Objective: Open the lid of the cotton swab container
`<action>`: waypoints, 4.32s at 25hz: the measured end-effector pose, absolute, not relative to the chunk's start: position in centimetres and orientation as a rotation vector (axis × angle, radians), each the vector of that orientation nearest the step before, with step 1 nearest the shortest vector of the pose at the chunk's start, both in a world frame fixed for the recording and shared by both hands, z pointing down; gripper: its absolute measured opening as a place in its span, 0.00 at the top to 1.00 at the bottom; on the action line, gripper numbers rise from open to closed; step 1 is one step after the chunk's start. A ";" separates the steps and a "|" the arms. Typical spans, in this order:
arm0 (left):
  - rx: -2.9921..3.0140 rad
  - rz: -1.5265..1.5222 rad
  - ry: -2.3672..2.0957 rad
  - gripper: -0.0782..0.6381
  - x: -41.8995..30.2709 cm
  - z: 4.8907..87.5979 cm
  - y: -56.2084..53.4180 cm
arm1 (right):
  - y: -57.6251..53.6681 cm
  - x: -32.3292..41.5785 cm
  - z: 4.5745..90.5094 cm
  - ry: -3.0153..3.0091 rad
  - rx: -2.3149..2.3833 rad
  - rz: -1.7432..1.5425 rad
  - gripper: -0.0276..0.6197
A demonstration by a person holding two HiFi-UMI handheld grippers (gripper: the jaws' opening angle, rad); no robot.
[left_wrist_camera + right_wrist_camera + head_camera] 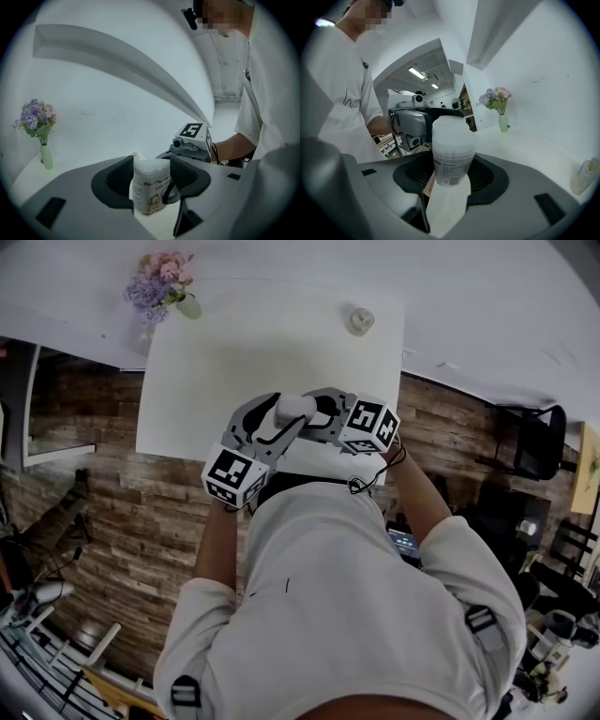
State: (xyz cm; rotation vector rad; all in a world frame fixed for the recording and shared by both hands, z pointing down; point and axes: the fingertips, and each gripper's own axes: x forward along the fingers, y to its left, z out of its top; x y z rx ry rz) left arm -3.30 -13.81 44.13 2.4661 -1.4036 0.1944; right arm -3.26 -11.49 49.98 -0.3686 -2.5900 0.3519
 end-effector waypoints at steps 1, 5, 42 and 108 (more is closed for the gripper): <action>2.453 0.180 -1.411 0.54 -3.5 44.1 -13.8 | -11.6 -3.4 50.0 -2.593 -0.355 0.334 0.63; 2.350 0.078 -1.427 0.54 -4.2 44.5 -13.8 | -12.0 -3.7 50.0 -2.595 -0.300 0.262 0.63; 2.352 -0.063 -1.367 0.57 -4.4 43.0 -13.8 | -9.7 -4.6 50.1 -2.568 -0.374 0.195 0.66; 1.294 0.174 -2.035 0.85 -19.8 58.5 4.2 | -14.6 -17.1 61.5 -2.356 -0.243 0.005 0.66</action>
